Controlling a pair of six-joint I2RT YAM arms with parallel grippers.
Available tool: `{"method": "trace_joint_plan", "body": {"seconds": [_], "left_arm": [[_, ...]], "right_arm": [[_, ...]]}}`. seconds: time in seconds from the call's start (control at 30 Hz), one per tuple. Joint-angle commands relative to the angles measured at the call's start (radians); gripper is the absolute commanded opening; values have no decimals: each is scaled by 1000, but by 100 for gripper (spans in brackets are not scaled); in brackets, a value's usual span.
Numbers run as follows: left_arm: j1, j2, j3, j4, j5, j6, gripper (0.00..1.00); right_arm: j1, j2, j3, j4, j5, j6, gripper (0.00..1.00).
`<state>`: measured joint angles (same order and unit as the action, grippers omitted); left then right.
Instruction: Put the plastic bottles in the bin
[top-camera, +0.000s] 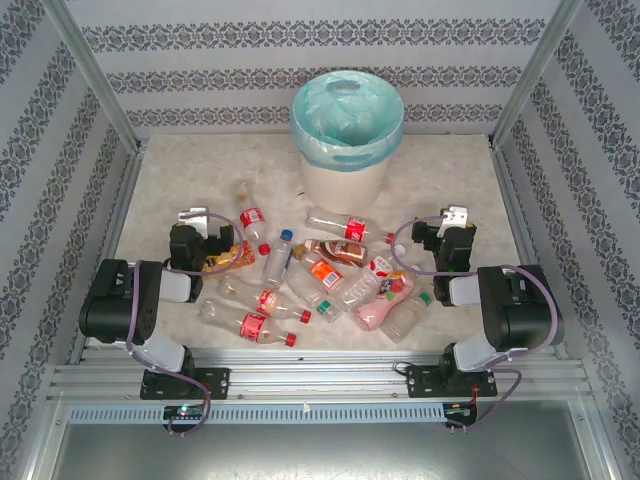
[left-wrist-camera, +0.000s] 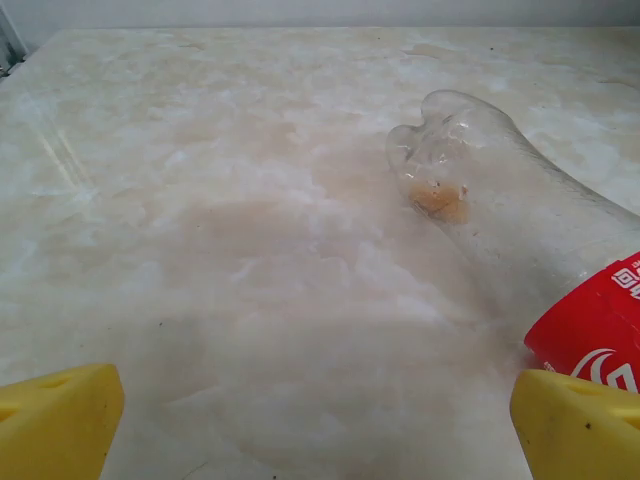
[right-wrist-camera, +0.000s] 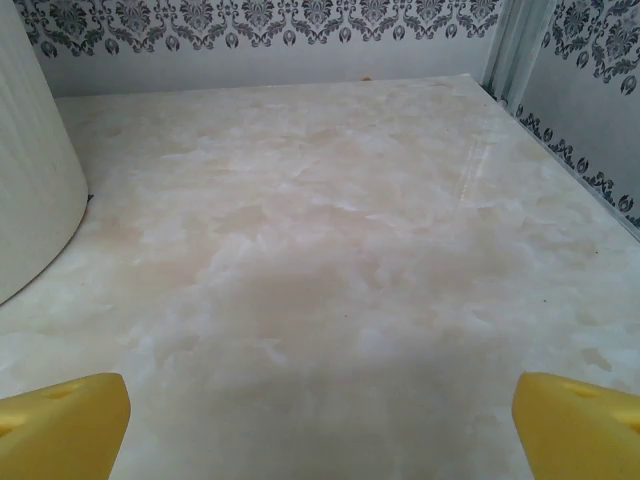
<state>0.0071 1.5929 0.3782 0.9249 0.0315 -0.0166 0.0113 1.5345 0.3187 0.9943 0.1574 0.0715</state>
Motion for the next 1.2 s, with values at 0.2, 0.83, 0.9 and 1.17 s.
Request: {"method": "trace_joint_plan", "body": {"seconds": [0.2, 0.83, 0.9, 1.17], "left_arm": [[5, -7, 16, -5, 22, 18, 100], [7, -7, 19, -9, 26, 17, 100], [7, -7, 18, -8, 26, 16, 100], [7, -49, -68, 126, -5, 6, 99]], "right_arm": [[13, -3, 19, 4, -8, -11, 98], [12, -3, 19, 3, -8, -9, 98], [13, -2, 19, 1, -8, -10, 98], [9, -67, 6, -35, 12, 4, 98]]}}
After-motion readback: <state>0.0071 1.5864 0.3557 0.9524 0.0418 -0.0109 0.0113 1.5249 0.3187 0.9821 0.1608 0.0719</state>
